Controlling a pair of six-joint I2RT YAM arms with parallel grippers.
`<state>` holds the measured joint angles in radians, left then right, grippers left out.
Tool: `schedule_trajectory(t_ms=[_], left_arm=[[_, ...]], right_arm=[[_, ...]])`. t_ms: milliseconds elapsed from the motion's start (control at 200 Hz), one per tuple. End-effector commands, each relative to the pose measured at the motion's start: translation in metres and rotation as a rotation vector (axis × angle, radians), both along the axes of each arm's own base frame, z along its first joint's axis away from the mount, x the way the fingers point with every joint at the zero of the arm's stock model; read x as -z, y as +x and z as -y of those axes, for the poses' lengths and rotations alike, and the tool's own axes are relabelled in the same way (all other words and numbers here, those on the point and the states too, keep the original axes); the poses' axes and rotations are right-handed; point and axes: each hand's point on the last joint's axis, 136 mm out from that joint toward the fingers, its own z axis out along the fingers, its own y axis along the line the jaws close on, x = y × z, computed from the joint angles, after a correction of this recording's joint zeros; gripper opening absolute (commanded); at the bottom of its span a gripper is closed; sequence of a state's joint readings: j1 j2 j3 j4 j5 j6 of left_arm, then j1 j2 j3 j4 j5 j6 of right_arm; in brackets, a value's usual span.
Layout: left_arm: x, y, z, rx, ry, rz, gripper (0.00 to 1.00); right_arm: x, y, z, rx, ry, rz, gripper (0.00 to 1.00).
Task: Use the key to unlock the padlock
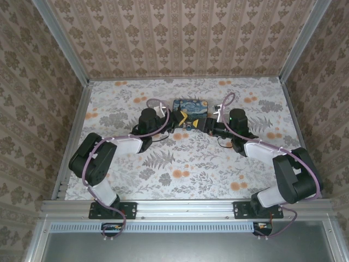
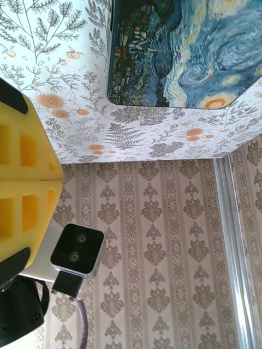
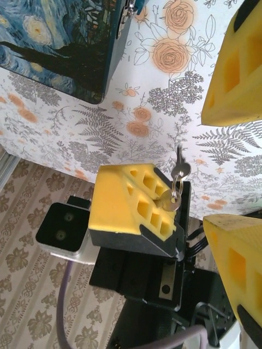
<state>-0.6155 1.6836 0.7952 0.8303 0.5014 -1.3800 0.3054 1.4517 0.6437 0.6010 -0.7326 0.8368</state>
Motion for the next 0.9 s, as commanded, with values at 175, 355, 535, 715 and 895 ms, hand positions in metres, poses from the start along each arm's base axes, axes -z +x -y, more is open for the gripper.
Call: schedule_trajectory(t_ms=[175, 355, 535, 715, 895], left_arm=[[-0.03, -0.012, 0.0, 0.03, 0.116, 0.162, 0.0], [-0.036, -0.004, -0.006, -0.021, 0.134, 0.237, 0.0], [-0.043, 0.008, -0.012, -0.099, 0.119, 0.327, 0.0], [-0.048, 0.018, -0.014, -0.155, 0.061, 0.37, 0.0], [-0.045, 0.024, -0.01, -0.174, -0.005, 0.368, 0.0]], right_arm=[[-0.019, 0.006, -0.001, 0.062, 0.166, -0.007, 0.51], [-0.033, 0.006, -0.002, 0.146, 0.347, -0.117, 0.61], [-0.035, 0.005, 0.0, 0.247, 0.43, -0.231, 0.66], [-0.035, 0.007, -0.004, 0.323, 0.538, -0.333, 0.66], [-0.034, 0.013, -0.021, 0.343, 0.617, -0.373, 0.66]])
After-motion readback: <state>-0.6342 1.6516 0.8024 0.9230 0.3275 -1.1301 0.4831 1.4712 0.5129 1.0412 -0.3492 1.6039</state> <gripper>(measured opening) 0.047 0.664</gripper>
